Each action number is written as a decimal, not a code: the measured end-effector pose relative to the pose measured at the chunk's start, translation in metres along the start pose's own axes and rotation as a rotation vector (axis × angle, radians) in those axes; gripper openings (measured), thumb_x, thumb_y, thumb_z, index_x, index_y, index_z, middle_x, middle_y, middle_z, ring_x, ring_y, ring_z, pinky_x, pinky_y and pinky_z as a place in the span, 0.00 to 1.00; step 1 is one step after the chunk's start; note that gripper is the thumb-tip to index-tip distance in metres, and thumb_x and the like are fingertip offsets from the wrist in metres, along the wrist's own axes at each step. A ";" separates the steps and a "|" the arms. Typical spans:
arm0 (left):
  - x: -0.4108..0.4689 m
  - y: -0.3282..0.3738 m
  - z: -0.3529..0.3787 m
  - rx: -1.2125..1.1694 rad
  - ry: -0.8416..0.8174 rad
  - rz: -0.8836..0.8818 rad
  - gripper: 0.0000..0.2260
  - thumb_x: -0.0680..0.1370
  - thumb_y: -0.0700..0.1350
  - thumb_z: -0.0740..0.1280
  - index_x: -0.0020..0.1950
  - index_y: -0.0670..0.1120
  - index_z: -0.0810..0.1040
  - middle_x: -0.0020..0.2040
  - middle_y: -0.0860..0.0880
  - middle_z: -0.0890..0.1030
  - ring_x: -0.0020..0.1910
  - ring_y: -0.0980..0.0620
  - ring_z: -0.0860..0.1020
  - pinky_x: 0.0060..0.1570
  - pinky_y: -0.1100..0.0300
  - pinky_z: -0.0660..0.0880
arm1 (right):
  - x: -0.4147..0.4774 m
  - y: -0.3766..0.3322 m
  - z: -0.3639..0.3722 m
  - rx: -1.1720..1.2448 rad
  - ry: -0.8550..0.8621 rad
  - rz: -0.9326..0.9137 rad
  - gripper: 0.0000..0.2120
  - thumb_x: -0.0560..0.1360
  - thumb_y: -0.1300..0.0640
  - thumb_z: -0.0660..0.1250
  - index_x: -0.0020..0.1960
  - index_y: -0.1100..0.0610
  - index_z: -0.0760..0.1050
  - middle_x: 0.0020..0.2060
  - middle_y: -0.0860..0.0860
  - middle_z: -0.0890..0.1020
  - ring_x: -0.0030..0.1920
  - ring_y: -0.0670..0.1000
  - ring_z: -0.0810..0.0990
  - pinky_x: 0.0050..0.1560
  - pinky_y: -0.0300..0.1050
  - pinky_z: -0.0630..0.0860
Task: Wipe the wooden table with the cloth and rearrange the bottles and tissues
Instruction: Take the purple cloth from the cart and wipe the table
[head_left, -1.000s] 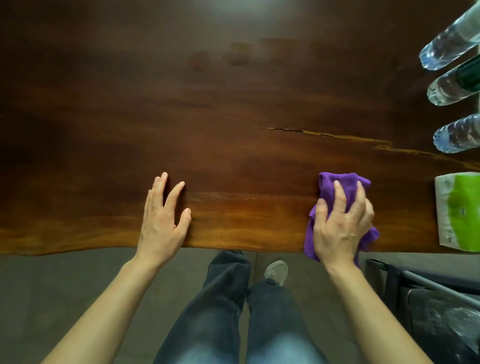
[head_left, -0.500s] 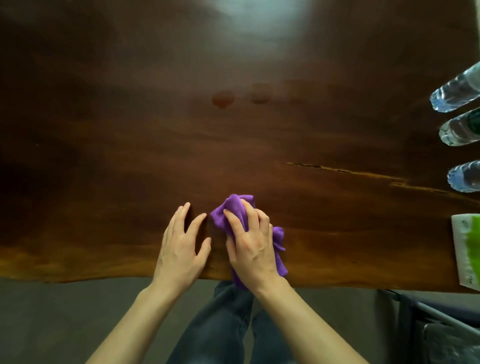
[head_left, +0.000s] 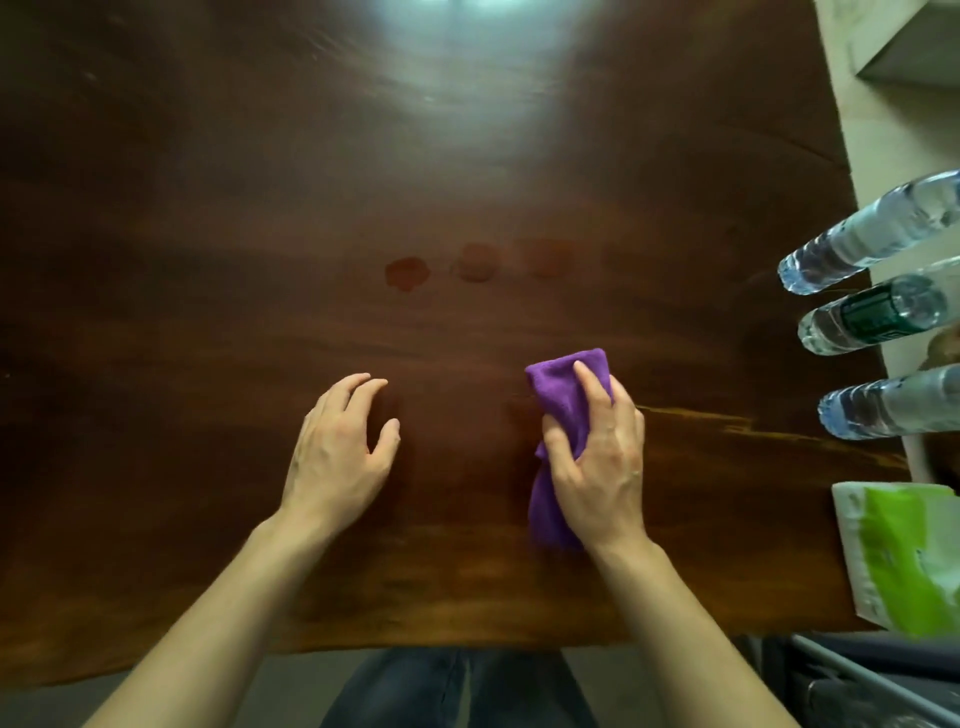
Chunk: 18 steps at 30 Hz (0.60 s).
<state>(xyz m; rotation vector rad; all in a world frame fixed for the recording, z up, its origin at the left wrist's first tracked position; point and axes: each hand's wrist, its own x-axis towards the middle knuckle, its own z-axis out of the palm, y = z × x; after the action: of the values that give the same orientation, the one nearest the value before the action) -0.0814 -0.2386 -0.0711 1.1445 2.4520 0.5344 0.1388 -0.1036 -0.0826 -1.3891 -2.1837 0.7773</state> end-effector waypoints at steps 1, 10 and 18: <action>0.009 0.000 -0.001 0.012 -0.003 0.000 0.21 0.79 0.46 0.68 0.71 0.44 0.74 0.71 0.46 0.74 0.71 0.46 0.70 0.71 0.48 0.68 | 0.012 0.008 -0.006 -0.019 0.016 0.023 0.31 0.77 0.54 0.71 0.77 0.49 0.65 0.72 0.57 0.70 0.67 0.59 0.70 0.68 0.54 0.69; 0.081 0.000 0.003 0.099 0.043 -0.046 0.23 0.78 0.46 0.69 0.72 0.42 0.72 0.73 0.42 0.71 0.74 0.42 0.67 0.73 0.45 0.64 | 0.131 0.078 -0.048 -0.127 0.152 0.138 0.29 0.77 0.54 0.69 0.77 0.55 0.66 0.75 0.62 0.66 0.73 0.64 0.67 0.74 0.55 0.61; 0.107 -0.012 0.011 0.192 0.014 -0.099 0.26 0.79 0.51 0.67 0.75 0.44 0.69 0.78 0.42 0.65 0.78 0.42 0.60 0.76 0.44 0.58 | 0.203 0.110 -0.026 -0.279 0.135 0.232 0.27 0.80 0.45 0.62 0.78 0.50 0.64 0.77 0.58 0.64 0.74 0.65 0.62 0.71 0.65 0.61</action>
<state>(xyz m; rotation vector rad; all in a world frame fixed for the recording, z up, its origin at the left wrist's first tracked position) -0.1479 -0.1600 -0.1053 1.0860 2.6010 0.2827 0.1469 0.1248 -0.1233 -1.8009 -2.1095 0.4491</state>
